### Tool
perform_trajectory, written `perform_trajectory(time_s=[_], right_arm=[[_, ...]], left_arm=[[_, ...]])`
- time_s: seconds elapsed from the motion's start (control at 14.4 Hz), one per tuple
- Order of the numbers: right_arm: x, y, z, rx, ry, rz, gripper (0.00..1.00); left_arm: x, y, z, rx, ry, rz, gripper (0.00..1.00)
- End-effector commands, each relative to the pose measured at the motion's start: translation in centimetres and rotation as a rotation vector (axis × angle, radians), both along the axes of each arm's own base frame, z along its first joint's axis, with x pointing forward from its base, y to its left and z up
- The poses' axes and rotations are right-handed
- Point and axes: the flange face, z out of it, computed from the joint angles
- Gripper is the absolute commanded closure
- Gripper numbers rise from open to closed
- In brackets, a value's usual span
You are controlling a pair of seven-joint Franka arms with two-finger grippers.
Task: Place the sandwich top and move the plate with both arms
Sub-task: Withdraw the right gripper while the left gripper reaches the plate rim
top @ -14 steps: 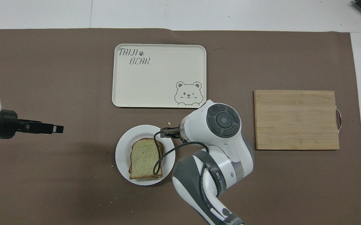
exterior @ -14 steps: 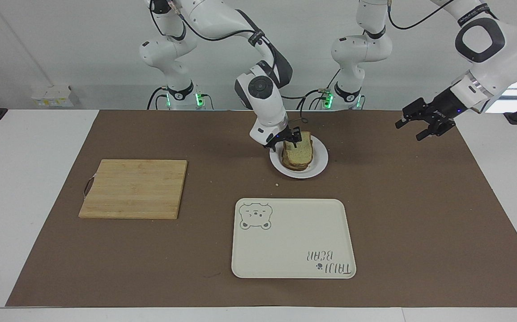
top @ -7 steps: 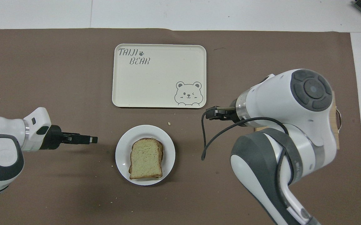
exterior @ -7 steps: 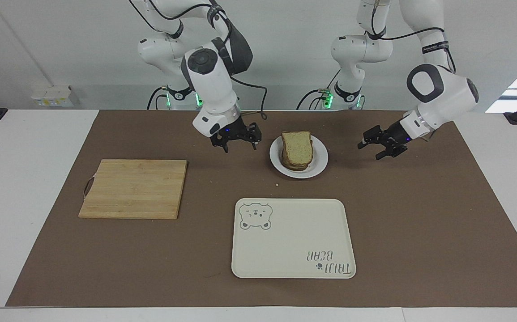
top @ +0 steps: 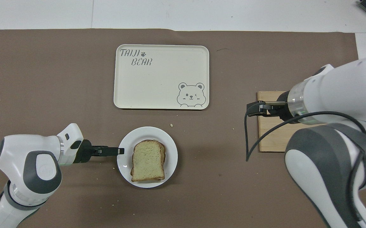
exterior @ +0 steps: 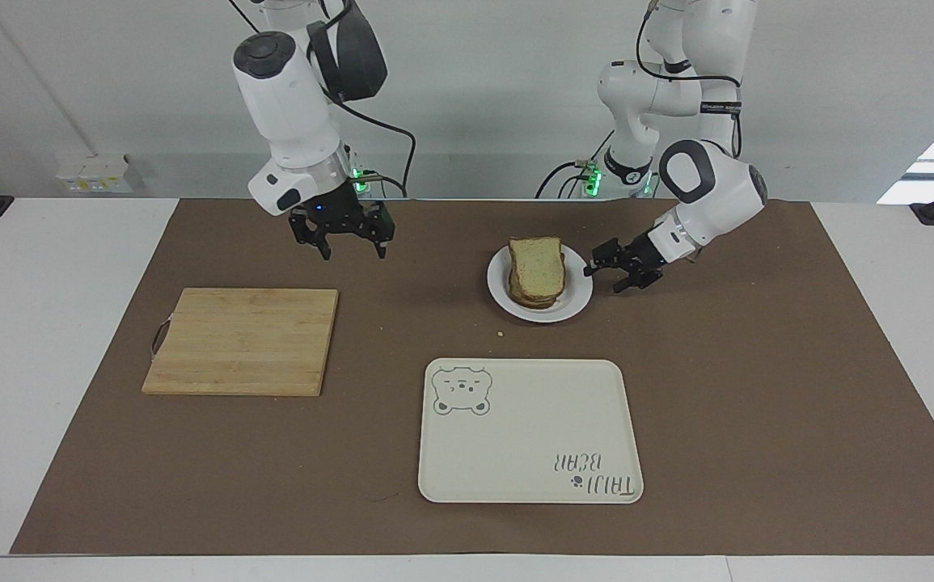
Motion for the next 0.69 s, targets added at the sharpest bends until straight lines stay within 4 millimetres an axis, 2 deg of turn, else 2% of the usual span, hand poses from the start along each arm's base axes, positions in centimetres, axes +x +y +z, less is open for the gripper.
perform_trajectory(time_s=[0.0, 0.07, 0.35, 0.49, 0.62], right_arm=[[0.2, -2.8, 1.3, -0.027, -0.012, 0.002, 0.00], [0.2, -3.5, 1.8, -0.033, -0.022, -0.008, 0.00], [0.3, -6.0, 3.4, -0.057, -0.042, -0.044, 0.00], [0.2, -6.5, 4.8, -0.075, -0.053, -0.038, 0.00], [0.0, -7.5, 6.2, -0.080, -0.051, -0.021, 0.00]], left_arm=[[-1.7, -1.3, -0.8, -0.010, -0.012, 0.026, 0.00], [-2.0, -1.4, -1.0, -0.016, -0.006, 0.038, 0.00], [-2.5, -2.3, -1.4, -0.019, 0.000, 0.031, 0.20], [-2.8, -2.3, -1.9, -0.014, -0.002, 0.012, 0.24], [-3.2, -2.2, -2.5, -0.010, -0.003, -0.004, 0.39]])
